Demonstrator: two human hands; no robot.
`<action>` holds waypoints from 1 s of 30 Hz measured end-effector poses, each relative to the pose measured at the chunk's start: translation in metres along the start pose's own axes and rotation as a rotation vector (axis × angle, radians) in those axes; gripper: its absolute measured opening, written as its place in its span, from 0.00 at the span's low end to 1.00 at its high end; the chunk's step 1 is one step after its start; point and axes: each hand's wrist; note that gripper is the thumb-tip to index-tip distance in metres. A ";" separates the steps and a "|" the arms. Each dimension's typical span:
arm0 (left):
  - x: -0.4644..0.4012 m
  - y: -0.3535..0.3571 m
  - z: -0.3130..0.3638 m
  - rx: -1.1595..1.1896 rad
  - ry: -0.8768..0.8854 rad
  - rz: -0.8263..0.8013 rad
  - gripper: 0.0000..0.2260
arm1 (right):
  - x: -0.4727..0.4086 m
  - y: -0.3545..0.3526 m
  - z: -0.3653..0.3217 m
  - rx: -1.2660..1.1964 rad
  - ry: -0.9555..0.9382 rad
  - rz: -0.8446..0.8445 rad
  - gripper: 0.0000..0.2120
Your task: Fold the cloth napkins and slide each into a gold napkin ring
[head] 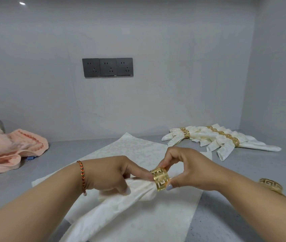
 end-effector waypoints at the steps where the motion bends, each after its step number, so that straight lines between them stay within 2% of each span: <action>1: 0.000 0.001 -0.001 0.032 0.052 0.026 0.24 | -0.001 0.000 0.003 -0.016 0.000 0.009 0.18; 3: -0.001 0.003 -0.005 0.087 0.126 0.123 0.26 | -0.003 -0.001 0.008 -0.079 0.010 0.019 0.19; 5: -0.003 0.003 -0.007 0.159 0.127 0.202 0.23 | -0.004 -0.001 0.012 -0.132 0.016 0.016 0.20; 10: -0.008 0.006 -0.008 0.203 0.160 0.296 0.21 | -0.009 0.014 0.013 -0.138 0.032 -0.013 0.25; 12: -0.006 0.005 -0.010 0.210 0.175 0.338 0.21 | -0.009 0.013 0.015 -0.294 0.094 -0.009 0.20; 14: -0.005 0.003 -0.010 0.208 0.188 0.369 0.17 | -0.008 0.016 0.015 -0.302 0.186 0.030 0.11; 17: -0.008 0.002 -0.012 0.177 0.175 0.416 0.10 | -0.009 0.029 0.018 -0.217 0.253 0.083 0.16; 20: -0.008 0.002 -0.014 0.175 0.155 0.390 0.13 | -0.013 0.037 0.024 -0.236 0.229 0.160 0.14; 23: -0.015 0.001 -0.011 0.284 0.073 0.283 0.19 | -0.017 0.041 0.029 -0.411 0.267 0.182 0.15; 25: -0.029 -0.001 -0.010 0.331 -0.004 0.267 0.22 | -0.019 0.044 0.027 -0.497 0.271 0.169 0.17; 27: -0.039 0.000 -0.003 0.317 -0.048 0.281 0.17 | -0.020 0.046 0.026 -0.494 0.260 0.177 0.18; 30: -0.044 0.007 0.005 0.350 0.002 0.269 0.25 | -0.019 0.046 0.025 -0.431 0.252 0.219 0.14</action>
Point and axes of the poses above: each hand's wrist, its own x-axis away from the middle knuckle, its own y-axis out of the palm, z = x × y, and after that the axes turned 12 degrees about y, right-handed
